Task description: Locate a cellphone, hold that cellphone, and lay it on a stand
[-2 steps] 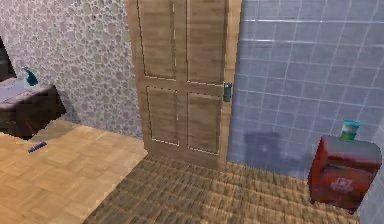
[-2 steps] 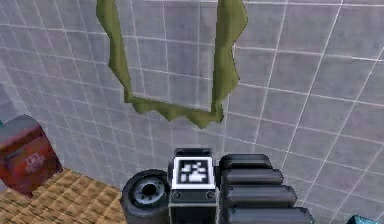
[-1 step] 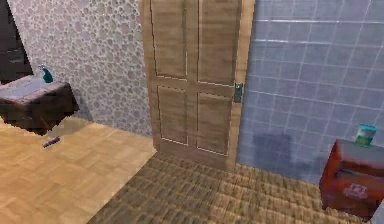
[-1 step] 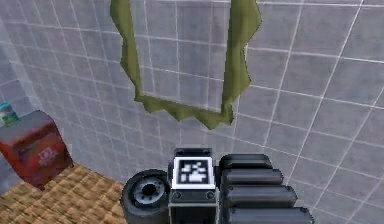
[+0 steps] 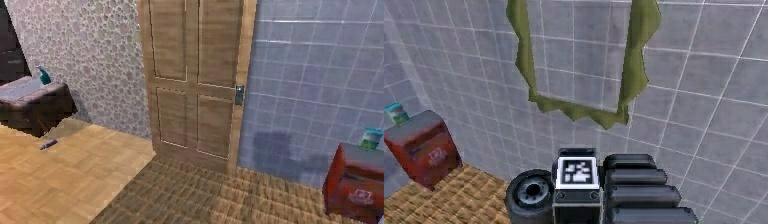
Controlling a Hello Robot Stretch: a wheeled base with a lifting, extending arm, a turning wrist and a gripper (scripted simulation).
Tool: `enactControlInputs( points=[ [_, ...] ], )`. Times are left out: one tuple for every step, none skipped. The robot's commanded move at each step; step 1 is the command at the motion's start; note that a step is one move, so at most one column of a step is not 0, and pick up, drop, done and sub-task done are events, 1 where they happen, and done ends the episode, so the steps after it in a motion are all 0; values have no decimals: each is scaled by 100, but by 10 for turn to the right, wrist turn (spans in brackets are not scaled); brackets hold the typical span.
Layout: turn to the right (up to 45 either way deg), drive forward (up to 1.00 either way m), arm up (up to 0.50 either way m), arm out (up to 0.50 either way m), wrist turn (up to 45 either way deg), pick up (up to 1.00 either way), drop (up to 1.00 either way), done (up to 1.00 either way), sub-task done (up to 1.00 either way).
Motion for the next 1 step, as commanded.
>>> enactControlInputs(
  points=[
    [-450, 0, 0, 0, 0, 0, 0, 0, 0]
  ],
)
